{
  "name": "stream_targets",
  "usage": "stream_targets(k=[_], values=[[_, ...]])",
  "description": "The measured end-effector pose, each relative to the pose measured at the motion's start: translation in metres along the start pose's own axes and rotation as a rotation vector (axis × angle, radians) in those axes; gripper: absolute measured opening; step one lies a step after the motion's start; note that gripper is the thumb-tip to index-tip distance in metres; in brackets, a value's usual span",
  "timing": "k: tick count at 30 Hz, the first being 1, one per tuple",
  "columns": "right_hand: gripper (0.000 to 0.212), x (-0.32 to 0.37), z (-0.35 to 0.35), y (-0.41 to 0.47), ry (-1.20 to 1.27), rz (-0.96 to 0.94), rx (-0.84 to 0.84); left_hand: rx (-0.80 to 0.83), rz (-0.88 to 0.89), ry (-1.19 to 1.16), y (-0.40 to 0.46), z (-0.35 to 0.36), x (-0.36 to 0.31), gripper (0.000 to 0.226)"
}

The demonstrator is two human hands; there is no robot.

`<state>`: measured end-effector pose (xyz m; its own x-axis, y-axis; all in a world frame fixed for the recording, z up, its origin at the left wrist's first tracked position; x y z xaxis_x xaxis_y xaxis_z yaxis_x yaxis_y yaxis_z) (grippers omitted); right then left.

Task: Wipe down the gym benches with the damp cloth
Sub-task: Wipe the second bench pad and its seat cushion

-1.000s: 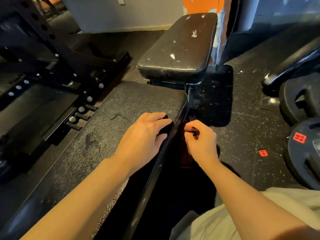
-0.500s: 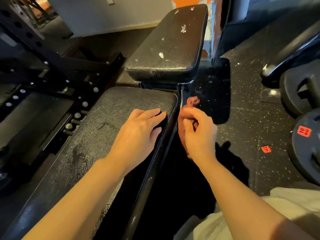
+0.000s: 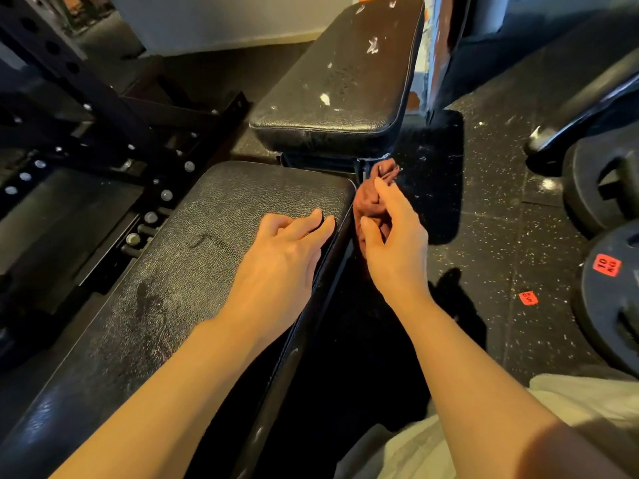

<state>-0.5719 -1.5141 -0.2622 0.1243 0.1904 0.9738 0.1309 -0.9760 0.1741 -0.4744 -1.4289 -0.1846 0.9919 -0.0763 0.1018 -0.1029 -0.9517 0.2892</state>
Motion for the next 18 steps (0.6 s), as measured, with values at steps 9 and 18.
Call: stream_targets(k=[9,18], values=[[0.043,-0.009,0.000,-0.023,-0.013,0.086,0.014,0.137,-0.091,-0.164,-0.009,0.005,0.015,0.041],[0.034,0.043,0.016,-0.102,-0.081,-0.047,0.204,0.142,-0.168,-0.192,-0.103,-0.027,0.045,0.041]])
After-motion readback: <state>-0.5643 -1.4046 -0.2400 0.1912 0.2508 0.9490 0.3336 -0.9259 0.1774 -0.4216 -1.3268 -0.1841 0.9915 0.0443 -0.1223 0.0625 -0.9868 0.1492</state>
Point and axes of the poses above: each hand's wrist, its own y-axis towards the middle knuckle, its own z-axis out of the palm, x = y × z, the point moved 10 cm from there along y, towards the middle knuckle, and after that the axes turned 5 degrees about y, right-handed, at the moved point
